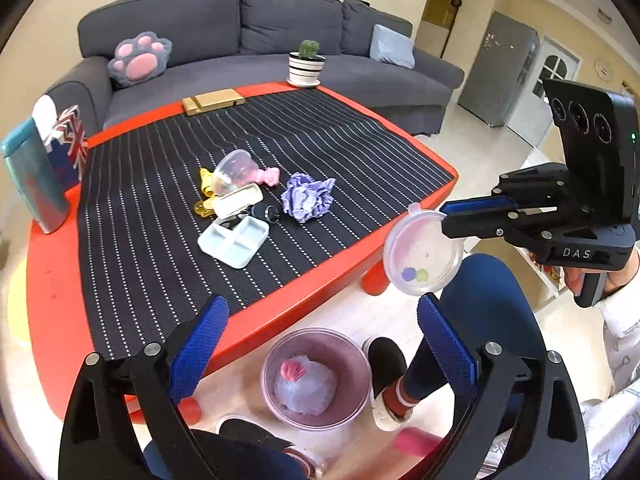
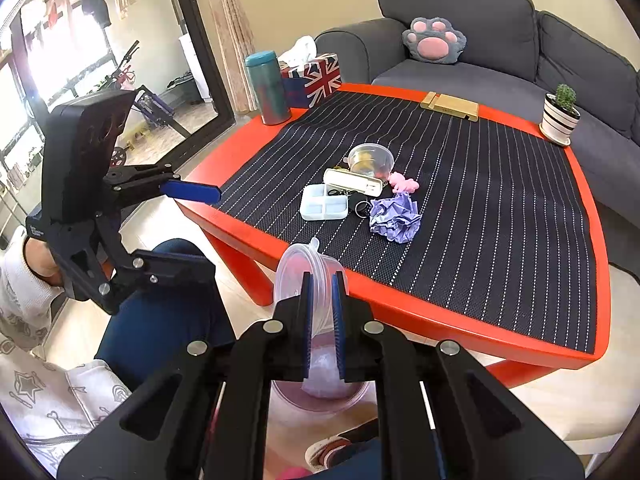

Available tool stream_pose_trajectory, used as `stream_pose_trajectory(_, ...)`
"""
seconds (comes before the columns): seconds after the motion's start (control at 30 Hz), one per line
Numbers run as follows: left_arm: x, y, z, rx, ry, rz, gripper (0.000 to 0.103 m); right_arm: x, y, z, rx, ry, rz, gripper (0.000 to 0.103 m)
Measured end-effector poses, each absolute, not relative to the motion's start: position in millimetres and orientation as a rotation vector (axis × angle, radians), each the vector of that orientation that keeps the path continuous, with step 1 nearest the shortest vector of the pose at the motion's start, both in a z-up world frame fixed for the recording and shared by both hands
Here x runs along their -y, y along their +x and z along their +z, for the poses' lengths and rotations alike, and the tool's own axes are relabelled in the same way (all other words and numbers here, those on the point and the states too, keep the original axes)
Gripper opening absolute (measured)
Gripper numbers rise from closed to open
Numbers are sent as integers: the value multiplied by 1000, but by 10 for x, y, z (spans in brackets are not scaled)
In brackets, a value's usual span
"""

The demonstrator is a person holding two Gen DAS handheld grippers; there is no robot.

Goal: Collect trash
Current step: 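Carry the pink paper over the pink bin and open the left gripper, then lower the clear container over the bin and open the right gripper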

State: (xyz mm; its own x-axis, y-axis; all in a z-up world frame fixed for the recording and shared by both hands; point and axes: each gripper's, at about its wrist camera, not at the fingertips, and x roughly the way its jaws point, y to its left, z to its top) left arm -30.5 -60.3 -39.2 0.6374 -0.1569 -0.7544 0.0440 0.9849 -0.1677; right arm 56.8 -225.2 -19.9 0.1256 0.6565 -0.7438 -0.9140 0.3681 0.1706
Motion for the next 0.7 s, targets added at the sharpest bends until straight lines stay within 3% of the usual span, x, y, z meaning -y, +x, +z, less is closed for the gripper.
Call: stream_pose_trajectory(0.7, 494, -445, -332, -860, -164, -97, 94, 2187, 512, -270, -868, -368, 1220, 9)
